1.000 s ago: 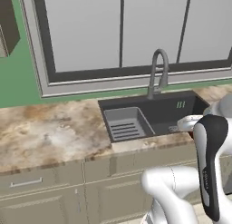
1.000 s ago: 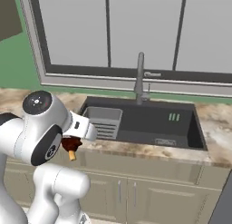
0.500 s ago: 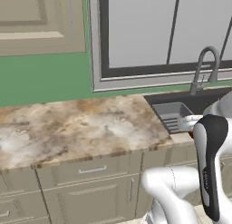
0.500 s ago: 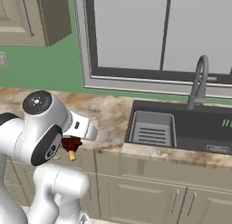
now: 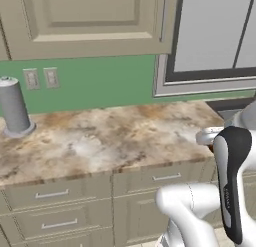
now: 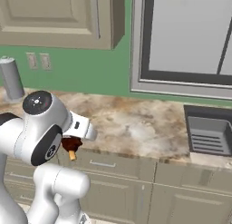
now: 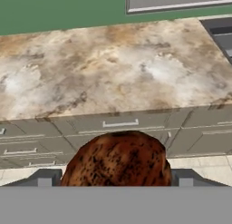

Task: Pick up the knife from the drawer and place it on the cutting board. Then place the meat from the plate to the cutting board.

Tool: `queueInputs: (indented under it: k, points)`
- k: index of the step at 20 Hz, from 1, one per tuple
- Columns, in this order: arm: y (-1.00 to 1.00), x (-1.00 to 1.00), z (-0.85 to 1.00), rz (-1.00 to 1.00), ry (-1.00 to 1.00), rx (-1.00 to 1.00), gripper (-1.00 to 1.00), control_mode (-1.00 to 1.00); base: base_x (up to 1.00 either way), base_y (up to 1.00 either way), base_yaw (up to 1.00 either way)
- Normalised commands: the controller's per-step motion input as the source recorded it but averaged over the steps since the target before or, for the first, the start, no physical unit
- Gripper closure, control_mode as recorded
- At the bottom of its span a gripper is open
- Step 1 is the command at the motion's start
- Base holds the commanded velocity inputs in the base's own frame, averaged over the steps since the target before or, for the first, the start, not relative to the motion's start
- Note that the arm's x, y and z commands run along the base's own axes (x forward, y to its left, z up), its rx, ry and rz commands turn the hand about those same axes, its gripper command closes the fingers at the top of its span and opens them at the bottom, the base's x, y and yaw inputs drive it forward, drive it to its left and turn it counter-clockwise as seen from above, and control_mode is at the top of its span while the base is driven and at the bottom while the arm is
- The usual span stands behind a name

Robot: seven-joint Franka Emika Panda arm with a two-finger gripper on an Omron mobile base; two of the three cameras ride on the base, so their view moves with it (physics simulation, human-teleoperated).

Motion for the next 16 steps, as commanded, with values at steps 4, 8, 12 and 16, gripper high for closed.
queueInputs:
  k: [4, 8, 12, 16]
  points:
    - [0.0, 0.0, 0.0, 0.0, 0.0, 0.0, 1.0, 1.0, 0.03, 1.0, 0.06]
    - [0.0, 0.0, 0.0, 0.0, 0.0, 0.0, 1.0, 1.0, 0.18, 1.0, 0.06]
    - [0.0, 0.0, 0.0, 0.0, 0.0, 0.0, 1.0, 1.0, 0.24, 1.0, 0.07]
    - [0.0, 0.0, 0.0, 0.0, 0.0, 0.0, 1.0, 1.0, 0.18, 0.98, 0.06]
